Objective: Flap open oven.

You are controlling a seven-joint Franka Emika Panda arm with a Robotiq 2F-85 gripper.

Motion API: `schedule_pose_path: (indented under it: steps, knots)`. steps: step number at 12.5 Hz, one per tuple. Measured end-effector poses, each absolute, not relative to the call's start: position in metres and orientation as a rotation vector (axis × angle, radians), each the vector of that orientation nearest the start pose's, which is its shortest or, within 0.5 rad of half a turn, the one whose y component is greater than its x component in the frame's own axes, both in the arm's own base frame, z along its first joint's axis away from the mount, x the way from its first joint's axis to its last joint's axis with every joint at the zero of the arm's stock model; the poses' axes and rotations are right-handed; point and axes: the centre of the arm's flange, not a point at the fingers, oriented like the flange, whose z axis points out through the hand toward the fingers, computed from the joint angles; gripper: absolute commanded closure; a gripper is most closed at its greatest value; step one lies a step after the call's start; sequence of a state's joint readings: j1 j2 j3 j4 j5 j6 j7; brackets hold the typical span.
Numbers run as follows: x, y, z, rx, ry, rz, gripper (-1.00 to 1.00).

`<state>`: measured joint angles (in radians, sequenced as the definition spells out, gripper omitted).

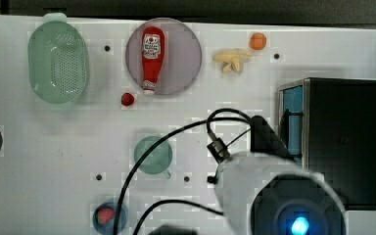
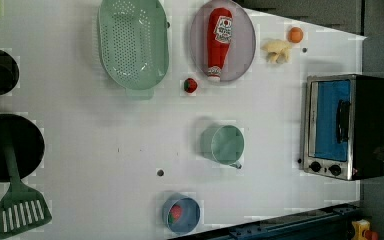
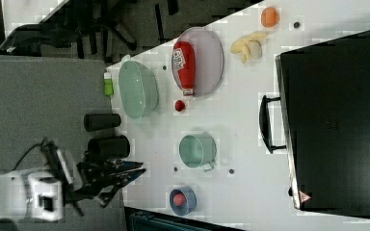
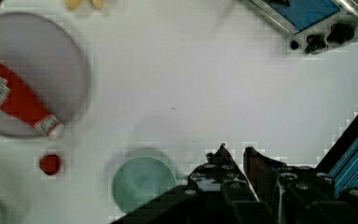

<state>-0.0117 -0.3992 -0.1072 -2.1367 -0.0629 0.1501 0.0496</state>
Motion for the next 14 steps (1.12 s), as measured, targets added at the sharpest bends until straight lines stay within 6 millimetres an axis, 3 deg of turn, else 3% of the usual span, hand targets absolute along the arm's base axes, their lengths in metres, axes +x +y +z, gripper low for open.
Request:
schedule_pose_path:
  steps: [5,9,11,14]
  knots:
    - [0.446,-0.145,0.506,-2.988,0.963,0.001,0.65]
    - [0.448,-0.215,0.481,-3.135,0.557,-0.118,0.65]
    - [0.456,-0.239,0.468,-3.19,0.408,-0.212,0.65]
    - [0.47,-0.255,0.43,-3.258,0.291,-0.221,0.65]
